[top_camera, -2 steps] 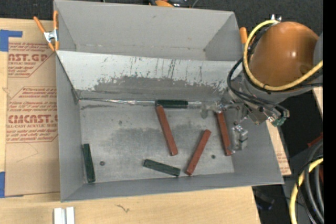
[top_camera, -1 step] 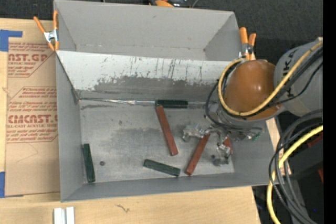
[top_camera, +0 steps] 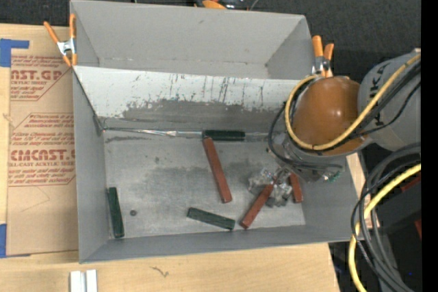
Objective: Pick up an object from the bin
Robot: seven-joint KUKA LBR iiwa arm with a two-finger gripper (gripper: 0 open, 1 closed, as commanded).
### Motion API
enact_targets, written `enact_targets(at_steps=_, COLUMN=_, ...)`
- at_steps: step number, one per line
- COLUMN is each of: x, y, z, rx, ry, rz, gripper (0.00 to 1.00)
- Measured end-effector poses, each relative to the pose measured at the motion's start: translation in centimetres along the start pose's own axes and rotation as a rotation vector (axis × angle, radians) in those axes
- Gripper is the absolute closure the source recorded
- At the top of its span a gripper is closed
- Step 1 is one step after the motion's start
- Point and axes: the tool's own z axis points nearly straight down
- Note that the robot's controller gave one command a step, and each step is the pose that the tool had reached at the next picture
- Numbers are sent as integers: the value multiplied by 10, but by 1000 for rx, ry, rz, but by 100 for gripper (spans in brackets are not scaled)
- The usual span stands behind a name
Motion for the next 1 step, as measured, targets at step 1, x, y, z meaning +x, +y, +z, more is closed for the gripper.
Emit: enact_targets(at_steps=1, x=-7, y=41, z=-140, rx=6, ry=-6, rz=-78, gripper=100)
